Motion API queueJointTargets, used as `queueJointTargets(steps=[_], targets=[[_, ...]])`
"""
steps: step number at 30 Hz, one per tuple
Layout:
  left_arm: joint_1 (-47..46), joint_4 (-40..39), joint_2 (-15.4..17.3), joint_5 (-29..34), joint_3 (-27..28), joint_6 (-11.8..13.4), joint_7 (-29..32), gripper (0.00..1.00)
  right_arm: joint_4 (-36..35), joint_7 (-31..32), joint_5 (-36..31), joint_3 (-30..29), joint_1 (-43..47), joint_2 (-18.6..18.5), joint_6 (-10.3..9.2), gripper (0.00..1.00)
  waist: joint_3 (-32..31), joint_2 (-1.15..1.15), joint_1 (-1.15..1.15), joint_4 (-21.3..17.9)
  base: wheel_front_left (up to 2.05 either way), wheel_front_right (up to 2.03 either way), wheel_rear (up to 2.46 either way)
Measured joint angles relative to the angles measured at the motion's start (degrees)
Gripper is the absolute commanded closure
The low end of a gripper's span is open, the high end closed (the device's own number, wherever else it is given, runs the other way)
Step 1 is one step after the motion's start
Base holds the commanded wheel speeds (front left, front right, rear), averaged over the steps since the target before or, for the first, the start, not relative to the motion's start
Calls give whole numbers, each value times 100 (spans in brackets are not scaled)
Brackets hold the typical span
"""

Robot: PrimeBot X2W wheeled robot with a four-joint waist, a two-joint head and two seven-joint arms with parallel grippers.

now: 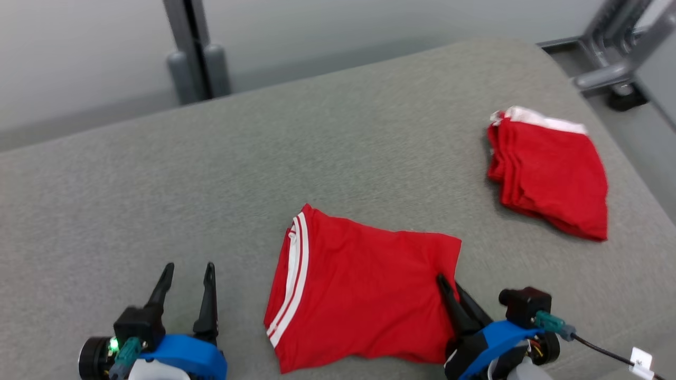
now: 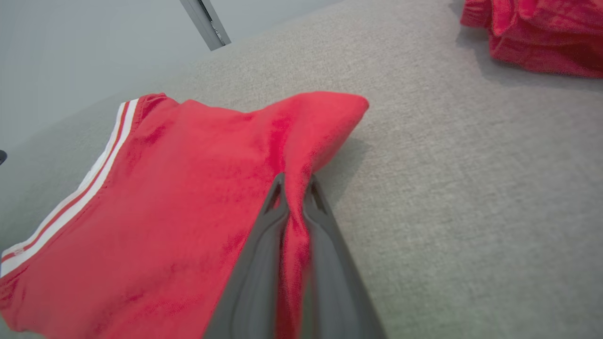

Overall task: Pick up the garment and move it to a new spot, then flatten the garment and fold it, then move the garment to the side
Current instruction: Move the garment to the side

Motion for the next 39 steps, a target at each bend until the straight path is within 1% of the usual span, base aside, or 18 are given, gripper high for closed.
queueJointTargets(steps=[4, 7, 10, 13, 18, 22, 24, 26, 30, 32, 34, 39], targets=[[31, -32, 14, 3, -10, 0, 1, 0, -230, -1, -3, 22, 151, -2, 0, 100, -34, 0, 0, -520, 0, 0, 0], [38, -45, 21, 4, -47, 0, 1, 0, -377, 3, -25, 34, 261, -5, 0, 100, -71, 0, 0, -808, 0, 0, 0], [39, -71, 32, 3, -78, 0, 1, 0, -467, 5, -43, 16, 369, -4, 0, 100, -99, 0, 0, -987, 0, 0, 0], [37, -102, 62, 3, -122, 0, 1, 0, -544, 5, -104, -59, 421, -8, 0, 100, -71, 0, 0, -1017, 0, 0, 0], [34, -105, 130, -35, -213, 0, 1, 0, -724, 5, -397, -253, 375, -4, 0, 100, -10, 0, 0, -872, 0, 0, 0], [36, -97, 160, -66, -275, 0, 1, 0, -739, 7, -850, -519, -21, -8, 0, 100, 37, 0, 0, -680, 0, 0, 0], [41, -89, 204, -71, -299, 0, 1, 0, -628, 5, -1223, -720, -367, -2, 0, 100, 58, 0, 1, -574, 0, 0, 0], [43, -85, 241, -78, -334, 0, 1, 0, -424, 5, -1758, -1020, -723, -4, 0, 100, 74, 0, 0, -462, 0, 0, 0], [38, -88, 274, -122, -377, 0, 0, 0, -103, 143, -2981, -1893, -1299, -29, 0, 100, 126, 0, 1, -231, 0, 0, 0], [34, -83, 292, -146, -346, 0, 0, 0, -98, 307, -3465, -2287, -1478, -151, 1, 100, 153, 0, 1, -107, 0, 0, 0], [34, -67, 303, -172, -313, 0, 1, 0, -118, 492, -3874, -2610, -1550, -378, 2, 100, 179, 0, 0, 12, 0, 0, 0], [34, -34, 316, -202, -257, 0, 0, 0, -328, 868, -4455, -3362, -1652, -949, 1, 100, 250, 0, 1, 255, 0, 0, 0]])
